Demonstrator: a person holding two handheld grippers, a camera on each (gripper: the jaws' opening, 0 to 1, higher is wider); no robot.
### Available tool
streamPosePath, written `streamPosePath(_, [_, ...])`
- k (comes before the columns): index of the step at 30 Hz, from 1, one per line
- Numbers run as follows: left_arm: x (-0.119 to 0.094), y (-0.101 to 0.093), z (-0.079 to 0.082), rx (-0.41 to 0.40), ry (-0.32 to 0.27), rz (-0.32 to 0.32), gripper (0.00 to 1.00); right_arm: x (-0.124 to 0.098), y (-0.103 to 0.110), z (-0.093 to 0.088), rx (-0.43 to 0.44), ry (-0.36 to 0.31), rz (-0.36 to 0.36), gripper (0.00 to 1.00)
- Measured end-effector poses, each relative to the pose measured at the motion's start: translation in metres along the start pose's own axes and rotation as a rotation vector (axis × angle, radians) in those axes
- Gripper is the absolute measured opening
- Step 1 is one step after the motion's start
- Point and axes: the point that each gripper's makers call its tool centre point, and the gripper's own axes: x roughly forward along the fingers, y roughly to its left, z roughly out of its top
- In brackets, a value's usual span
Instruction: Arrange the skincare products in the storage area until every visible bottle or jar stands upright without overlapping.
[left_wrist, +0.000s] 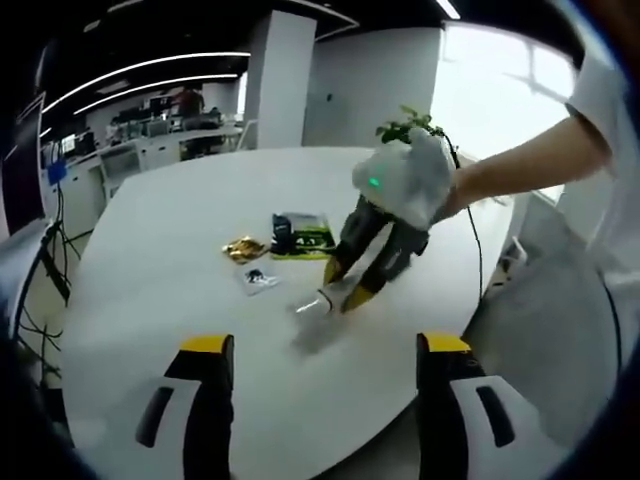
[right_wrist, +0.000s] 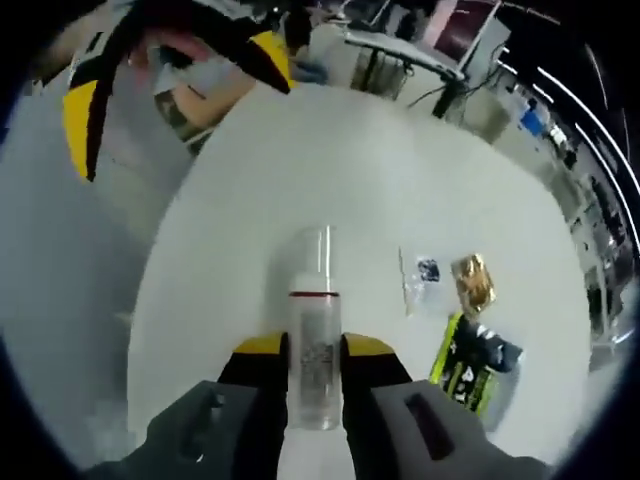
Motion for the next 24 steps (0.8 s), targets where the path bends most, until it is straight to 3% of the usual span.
streamPosePath(3, [0.0,-0.001,0.001,0.002,-0.004,-0.007,0.66,-0.015,0.004,0.015,0.136,-0.109,-0.026,0.19])
streamPosePath(6, [0.0,-0.004,0.002,0.001,-0.009,-0.017,0.65,-0.029,0.01,0.023,0.221,-0.179,-0.045,0.19])
streamPosePath(18, [0.001,-0.013,0.003,0.009,-0.016,-0.06,0.63,-0.076,0.017,0.027,0.455,-0.373,-0.136,0.19])
streamPosePath(24, [0.002,-0.019,0.002,0.009,-0.009,-0.084,0.63,-0.094,0.022,0.017,0.518,-0.418,-0.164,0.19])
